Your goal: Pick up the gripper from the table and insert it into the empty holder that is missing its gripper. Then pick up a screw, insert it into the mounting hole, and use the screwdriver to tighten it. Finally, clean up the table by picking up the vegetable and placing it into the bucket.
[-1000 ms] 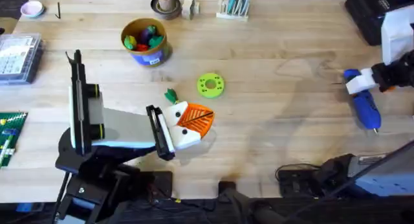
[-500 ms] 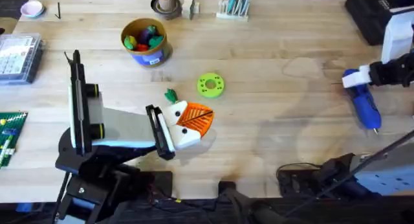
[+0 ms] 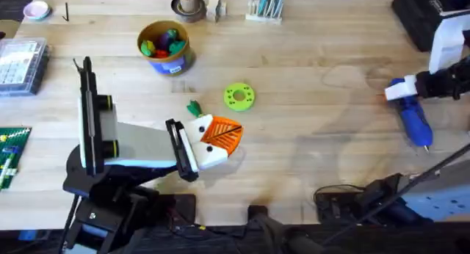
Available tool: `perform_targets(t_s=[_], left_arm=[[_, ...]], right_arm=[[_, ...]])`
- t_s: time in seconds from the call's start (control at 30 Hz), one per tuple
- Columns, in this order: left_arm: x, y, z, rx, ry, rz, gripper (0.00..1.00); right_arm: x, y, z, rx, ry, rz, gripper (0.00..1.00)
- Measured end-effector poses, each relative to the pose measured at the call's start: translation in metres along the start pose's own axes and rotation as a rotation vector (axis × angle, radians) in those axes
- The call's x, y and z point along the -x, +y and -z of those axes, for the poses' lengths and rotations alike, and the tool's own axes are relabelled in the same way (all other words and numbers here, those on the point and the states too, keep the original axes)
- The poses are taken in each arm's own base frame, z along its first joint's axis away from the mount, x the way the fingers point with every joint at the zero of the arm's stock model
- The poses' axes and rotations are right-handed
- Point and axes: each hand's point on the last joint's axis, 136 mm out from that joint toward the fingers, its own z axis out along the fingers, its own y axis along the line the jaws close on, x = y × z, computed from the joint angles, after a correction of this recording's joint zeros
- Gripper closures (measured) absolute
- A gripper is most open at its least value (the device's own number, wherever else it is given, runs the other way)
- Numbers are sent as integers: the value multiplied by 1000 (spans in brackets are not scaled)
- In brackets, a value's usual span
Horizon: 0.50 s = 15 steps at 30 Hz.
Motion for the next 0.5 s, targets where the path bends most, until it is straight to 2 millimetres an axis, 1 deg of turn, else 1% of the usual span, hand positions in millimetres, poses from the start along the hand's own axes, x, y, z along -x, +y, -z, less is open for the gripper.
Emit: perform_targets(t_s=[0.3, 0.5], left_arm=[[0, -1, 0, -4, 0, 0, 996], [0, -1, 0, -4, 0, 0, 996]], right_arm=[[-5, 4, 1, 19, 22, 2, 132], [-8, 3, 1, 11, 40, 3, 139]])
